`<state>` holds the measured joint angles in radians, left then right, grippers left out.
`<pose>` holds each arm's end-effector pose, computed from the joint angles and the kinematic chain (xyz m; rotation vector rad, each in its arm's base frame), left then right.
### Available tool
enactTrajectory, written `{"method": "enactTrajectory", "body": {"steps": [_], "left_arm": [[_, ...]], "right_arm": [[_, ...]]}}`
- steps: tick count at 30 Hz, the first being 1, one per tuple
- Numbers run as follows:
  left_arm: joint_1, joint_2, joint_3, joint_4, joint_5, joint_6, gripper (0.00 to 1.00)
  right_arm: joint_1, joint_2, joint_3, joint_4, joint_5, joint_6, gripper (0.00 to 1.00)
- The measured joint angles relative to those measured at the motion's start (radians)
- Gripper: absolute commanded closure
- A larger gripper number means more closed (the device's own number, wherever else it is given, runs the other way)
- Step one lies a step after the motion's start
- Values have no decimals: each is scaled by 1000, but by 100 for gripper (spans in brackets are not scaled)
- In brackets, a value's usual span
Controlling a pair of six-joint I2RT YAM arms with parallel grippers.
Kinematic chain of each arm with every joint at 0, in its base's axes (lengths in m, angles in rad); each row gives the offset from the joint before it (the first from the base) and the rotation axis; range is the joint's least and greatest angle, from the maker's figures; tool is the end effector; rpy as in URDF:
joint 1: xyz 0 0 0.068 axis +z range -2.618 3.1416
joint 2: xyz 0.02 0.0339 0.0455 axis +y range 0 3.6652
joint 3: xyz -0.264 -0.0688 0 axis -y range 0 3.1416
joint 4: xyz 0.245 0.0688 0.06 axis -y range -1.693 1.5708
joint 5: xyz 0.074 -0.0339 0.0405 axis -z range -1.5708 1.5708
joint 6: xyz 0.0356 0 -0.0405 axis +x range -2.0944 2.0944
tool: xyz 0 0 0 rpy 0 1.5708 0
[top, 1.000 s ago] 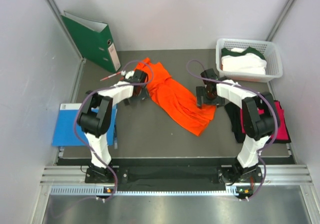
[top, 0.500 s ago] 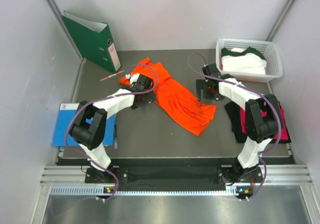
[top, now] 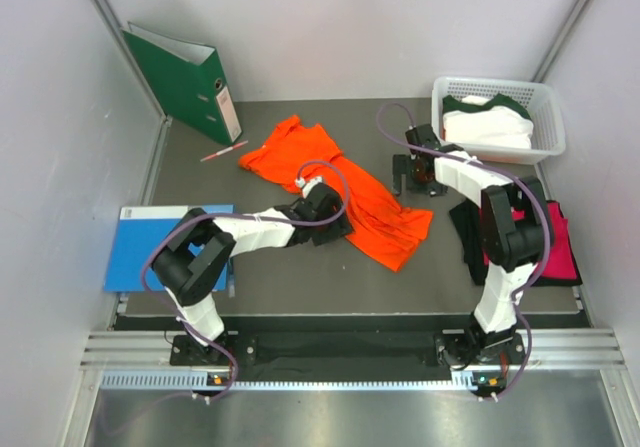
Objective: Fold and stack the t-shirts
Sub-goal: Rotate the tshirt 90 degrees
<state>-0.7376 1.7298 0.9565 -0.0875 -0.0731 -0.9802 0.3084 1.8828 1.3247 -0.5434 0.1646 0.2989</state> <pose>0.2611 -0.2337 0.1629 -0.3425 2.5246 -0.6541 0.3734 0.1128 0.1886 0.0396 2.6461 -0.0191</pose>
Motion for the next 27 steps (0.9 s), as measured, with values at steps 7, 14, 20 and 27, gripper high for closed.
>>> {"method": "enactTrajectory", "body": {"steps": [7, 14, 20, 27], "left_arm": [[-108, 98, 68, 65, 10, -68, 46], [-167, 201, 151, 103, 14, -119, 100], [-172, 205, 153, 94, 13, -136, 100], [-173, 87, 32, 30, 5, -121, 100]], "right_arm": [[-32, 0, -1, 7, -13, 0, 7], [-64, -2, -2, 17, -35, -1, 7], [-69, -4, -2, 27, -56, -3, 6], [-61, -4, -2, 42, -115, -21, 0]]}}
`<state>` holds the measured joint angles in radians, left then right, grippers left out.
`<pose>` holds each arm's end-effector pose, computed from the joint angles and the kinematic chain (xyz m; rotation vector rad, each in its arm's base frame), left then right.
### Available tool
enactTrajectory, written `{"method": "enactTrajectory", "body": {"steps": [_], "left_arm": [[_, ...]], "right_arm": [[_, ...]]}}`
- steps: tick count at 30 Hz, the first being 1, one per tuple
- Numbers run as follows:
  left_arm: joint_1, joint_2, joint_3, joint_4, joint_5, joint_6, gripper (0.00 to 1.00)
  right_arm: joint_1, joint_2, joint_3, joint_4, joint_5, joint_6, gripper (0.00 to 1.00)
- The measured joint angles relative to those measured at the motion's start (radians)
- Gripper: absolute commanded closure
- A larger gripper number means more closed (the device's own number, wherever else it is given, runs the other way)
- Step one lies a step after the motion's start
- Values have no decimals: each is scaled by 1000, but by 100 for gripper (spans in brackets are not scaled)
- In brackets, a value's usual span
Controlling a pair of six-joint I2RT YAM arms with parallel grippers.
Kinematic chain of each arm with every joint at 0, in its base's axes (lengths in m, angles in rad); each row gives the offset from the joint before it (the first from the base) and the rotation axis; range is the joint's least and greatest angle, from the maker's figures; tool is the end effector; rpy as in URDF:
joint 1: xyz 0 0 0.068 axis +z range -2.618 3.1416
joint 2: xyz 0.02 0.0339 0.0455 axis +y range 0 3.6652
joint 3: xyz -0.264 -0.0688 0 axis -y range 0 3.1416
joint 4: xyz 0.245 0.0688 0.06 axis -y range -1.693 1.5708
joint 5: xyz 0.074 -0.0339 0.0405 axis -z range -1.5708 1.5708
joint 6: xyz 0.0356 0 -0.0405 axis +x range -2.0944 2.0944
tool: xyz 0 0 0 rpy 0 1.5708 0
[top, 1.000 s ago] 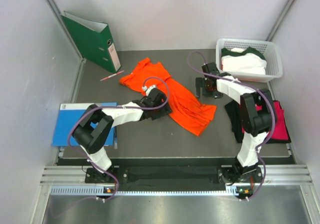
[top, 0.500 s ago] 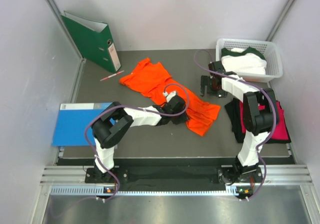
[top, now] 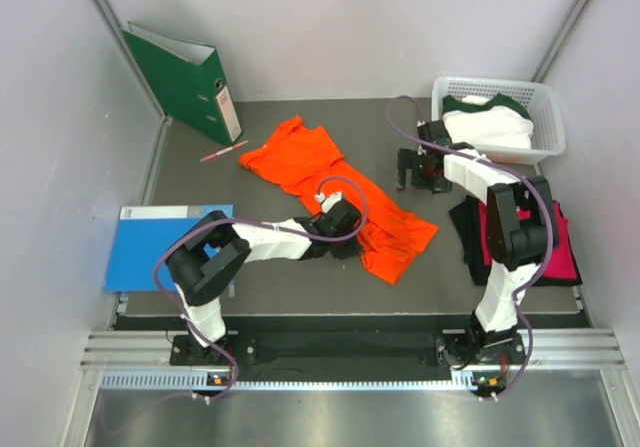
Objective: Fold and stack the t-shirts
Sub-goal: Rotate the tshirt 90 degrees
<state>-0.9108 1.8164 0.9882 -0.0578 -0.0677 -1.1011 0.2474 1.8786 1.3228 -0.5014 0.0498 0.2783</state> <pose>0.2247 -0.2856 0.1448 -0.2807 2.6075 -0.7420 0.3820 0.0947 0.1914 0.0578 2.6301 0.1162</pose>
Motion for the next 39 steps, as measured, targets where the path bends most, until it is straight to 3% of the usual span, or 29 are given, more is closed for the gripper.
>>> {"method": "enactTrajectory", "body": {"steps": [5, 12, 13, 14, 15, 16, 18, 23, 28, 33, 39], "left_arm": [[-8, -104, -97, -68, -2, 15, 100], [-43, -209, -178, -163, -23, 31, 100], [-50, -220, -181, -183, -31, 33, 96], [-56, -230, -182, -208, -39, 35, 84], [-62, -242, -182, -233, -51, 38, 58], [-66, -254, -182, -264, -60, 46, 25], [-77, -294, -182, -364, -103, 54, 2], [-84, -431, -151, -604, -251, 53, 2], [-84, -562, -32, -771, -446, 56, 2], [-84, -703, 66, -833, -642, 76, 2], [-82, -804, 124, -865, -766, 117, 2]], "right_arm": [[23, 1, 0, 47, -75, -16, 1], [45, 103, 82, 202, -327, 15, 0], [45, 130, 101, 239, -369, 31, 0], [45, 158, 118, 274, -407, 46, 0], [45, 187, 140, 302, -445, 64, 0], [45, 210, 158, 320, -471, 77, 0], [46, 286, 216, 376, -537, 119, 1], [52, 386, 290, 502, -650, 214, 6], [78, 473, 401, 520, -679, 258, 17], [130, 568, 581, 437, -657, 263, 18], [200, 631, 737, 307, -582, 235, 23]]}}
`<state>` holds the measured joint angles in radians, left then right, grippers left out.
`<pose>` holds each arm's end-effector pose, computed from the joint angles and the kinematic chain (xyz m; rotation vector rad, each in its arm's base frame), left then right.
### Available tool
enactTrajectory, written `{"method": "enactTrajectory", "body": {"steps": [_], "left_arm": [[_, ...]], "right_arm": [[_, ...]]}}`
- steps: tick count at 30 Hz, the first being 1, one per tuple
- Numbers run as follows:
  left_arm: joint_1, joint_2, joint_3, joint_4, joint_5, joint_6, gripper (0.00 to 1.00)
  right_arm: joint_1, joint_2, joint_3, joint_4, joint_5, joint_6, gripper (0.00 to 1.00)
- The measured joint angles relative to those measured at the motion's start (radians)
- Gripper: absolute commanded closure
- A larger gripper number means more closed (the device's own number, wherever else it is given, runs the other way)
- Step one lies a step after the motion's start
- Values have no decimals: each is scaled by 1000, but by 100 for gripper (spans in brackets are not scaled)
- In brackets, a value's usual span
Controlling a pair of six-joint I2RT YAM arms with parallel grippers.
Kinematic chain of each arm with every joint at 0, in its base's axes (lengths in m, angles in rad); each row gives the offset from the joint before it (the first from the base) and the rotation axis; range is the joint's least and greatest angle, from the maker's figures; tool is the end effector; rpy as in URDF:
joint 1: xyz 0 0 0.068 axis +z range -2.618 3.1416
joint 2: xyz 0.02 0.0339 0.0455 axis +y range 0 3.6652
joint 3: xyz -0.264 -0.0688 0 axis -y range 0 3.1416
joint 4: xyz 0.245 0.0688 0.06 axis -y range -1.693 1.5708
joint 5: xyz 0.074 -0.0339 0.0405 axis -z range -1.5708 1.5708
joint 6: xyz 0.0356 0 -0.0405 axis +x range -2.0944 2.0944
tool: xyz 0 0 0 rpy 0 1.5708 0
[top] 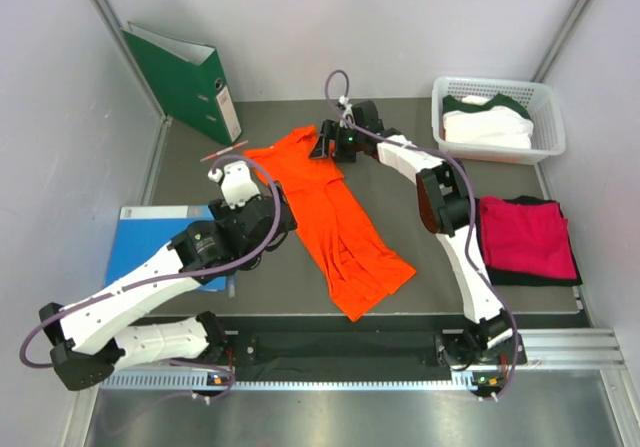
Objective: Fold and stack the t-shirts
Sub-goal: Rotate the tshirt 90 degrees
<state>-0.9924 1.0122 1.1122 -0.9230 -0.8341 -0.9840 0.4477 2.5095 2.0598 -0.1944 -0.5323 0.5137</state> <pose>0.1229 -0.1400 0.3497 -0.3494 2.0611 -0.1727 0.5001 0.2602 0.1542 -0.2395 2.3309 1.0976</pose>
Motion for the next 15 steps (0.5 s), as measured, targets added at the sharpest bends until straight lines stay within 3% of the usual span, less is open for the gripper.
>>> {"method": "enactTrajectory", "body": {"steps": [3, 6, 10, 13, 15], "left_arm": [[3, 17, 43, -14, -21, 29, 2], [4, 90, 108, -32, -23, 55, 2], [5, 167, 141, -32, -9, 82, 2], [8, 183, 143, -33, 13, 100, 2], [10, 183, 147, -35, 21, 107, 2]], "right_arm": [[24, 5, 27, -47, 37, -18, 28], [43, 6, 53, -113, 90, -43, 45], [56, 14, 88, -202, 166, -84, 81], [60, 19, 108, -266, 244, -101, 95], [60, 19, 111, -280, 277, -111, 98]]}}
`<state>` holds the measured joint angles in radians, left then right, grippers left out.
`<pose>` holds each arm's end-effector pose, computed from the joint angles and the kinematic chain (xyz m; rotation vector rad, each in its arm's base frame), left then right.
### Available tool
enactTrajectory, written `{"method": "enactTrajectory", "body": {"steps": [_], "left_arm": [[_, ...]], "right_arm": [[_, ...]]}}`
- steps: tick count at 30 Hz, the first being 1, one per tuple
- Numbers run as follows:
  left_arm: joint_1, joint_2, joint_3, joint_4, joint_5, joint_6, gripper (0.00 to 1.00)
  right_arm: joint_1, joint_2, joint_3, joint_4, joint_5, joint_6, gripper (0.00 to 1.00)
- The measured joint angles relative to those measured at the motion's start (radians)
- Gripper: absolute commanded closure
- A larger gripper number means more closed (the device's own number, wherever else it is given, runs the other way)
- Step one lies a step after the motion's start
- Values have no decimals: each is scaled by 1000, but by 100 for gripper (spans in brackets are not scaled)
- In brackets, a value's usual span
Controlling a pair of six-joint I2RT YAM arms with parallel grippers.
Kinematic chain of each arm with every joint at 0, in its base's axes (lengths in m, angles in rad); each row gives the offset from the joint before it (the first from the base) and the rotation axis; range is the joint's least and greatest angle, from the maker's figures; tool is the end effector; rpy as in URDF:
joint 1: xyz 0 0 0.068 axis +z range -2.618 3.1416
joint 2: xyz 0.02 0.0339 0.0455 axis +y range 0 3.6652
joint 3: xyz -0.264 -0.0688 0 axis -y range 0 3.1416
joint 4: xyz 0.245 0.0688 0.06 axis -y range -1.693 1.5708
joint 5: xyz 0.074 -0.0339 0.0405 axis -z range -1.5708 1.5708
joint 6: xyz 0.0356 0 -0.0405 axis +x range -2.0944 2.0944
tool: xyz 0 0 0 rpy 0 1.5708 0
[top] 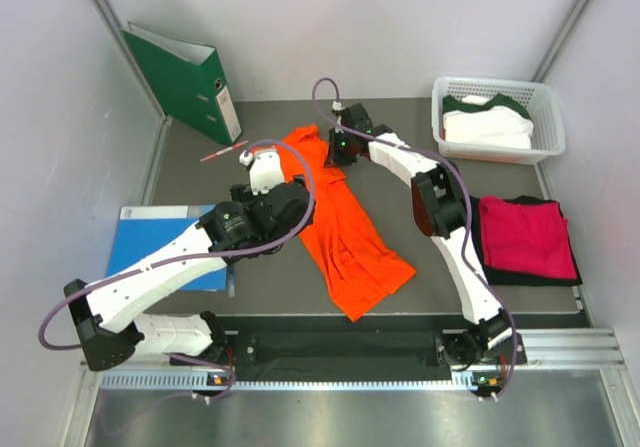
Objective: Fold and stack the t-shirts
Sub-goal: Rotate the tshirt 90 degrees
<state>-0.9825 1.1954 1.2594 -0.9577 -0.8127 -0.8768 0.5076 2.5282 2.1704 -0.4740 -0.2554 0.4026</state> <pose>0.1467 -0.1733 0.3579 -0.2080 2.1266 -0.0524 0.4845 0.2798 0.1557 -0.2546 2.4832 0.7119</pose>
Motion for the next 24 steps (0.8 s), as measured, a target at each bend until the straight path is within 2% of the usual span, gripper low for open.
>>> {"method": "enactTrajectory", "body": {"steps": [9, 24], "left_arm": [[10, 5, 5, 0, 39, 20, 2], [76, 191, -67, 112, 226, 80, 2]], "right_arm": [[-41, -38, -77, 56, 28, 4, 100], [-291, -159, -301, 181, 69, 39, 99]]}}
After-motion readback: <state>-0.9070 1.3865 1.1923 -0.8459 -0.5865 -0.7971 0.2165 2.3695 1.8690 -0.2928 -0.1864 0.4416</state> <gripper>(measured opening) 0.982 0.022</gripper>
